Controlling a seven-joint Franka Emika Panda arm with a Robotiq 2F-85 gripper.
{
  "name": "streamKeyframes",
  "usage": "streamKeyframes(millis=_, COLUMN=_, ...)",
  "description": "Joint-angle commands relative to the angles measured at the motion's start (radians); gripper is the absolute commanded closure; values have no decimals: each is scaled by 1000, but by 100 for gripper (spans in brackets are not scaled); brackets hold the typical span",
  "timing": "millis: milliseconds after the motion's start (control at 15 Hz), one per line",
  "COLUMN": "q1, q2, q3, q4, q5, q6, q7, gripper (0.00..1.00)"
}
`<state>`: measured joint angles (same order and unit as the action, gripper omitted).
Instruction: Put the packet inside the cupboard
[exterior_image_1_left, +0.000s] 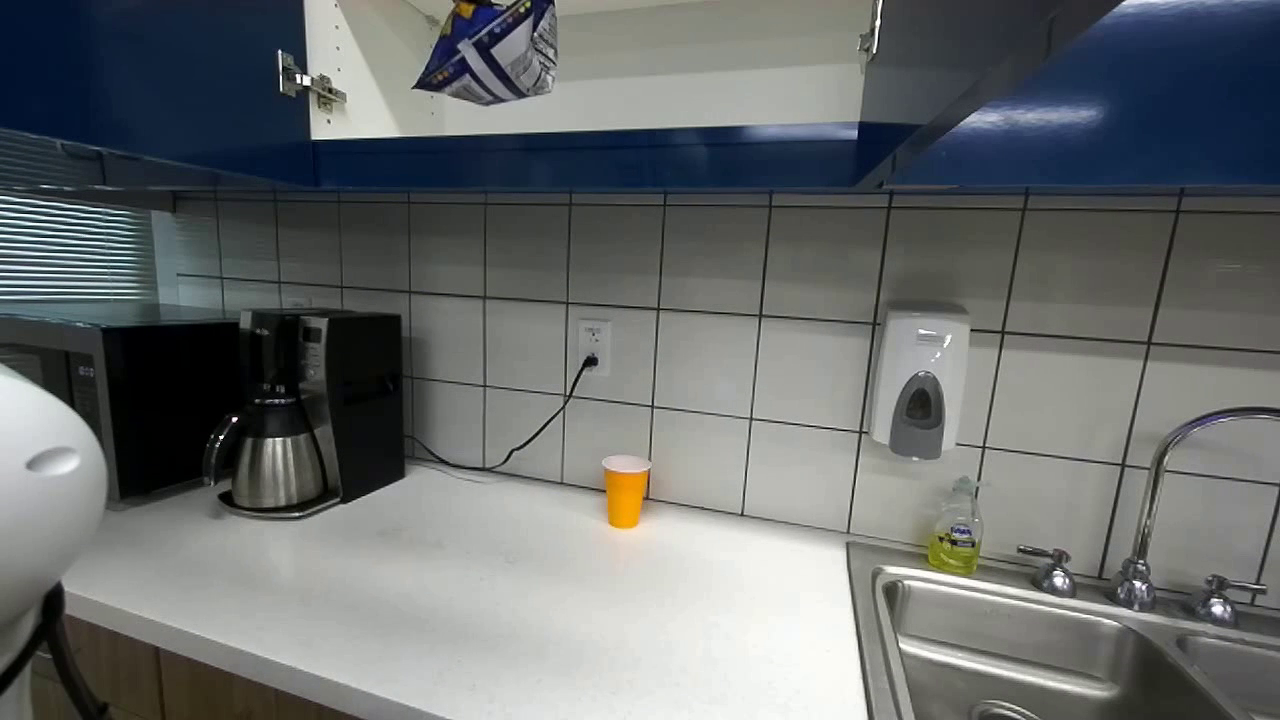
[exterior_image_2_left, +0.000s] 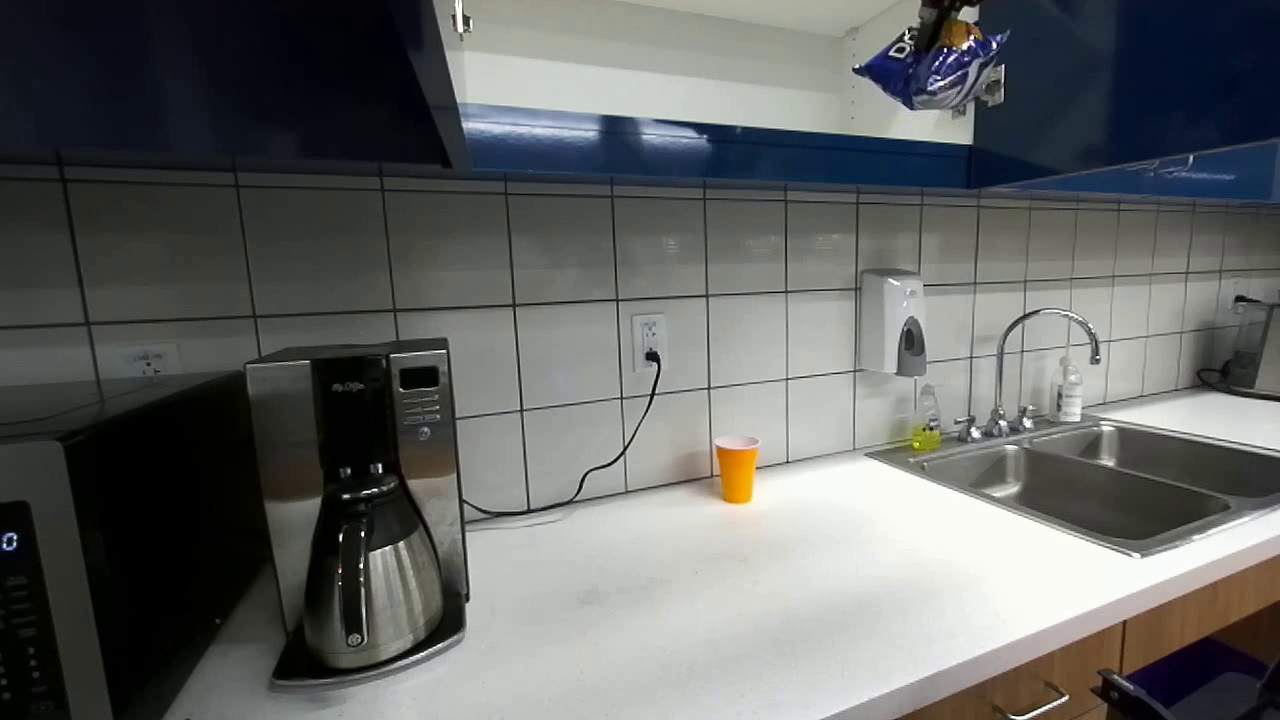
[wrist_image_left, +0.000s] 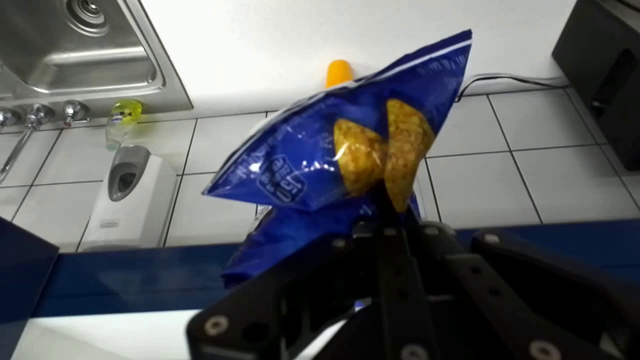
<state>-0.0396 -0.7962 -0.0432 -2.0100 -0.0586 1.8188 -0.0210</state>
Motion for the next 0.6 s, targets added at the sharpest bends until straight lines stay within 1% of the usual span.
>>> streamKeyframes(millis=0, q1=7, q2=117, q3=24, q4=167, q5=19, q6=-17, q7=36, gripper=100)
streamKeyframes(millis=533, q1=1, q2=349, q3=50, q4=473, q5=18, q6=-51, q7=101, gripper=100)
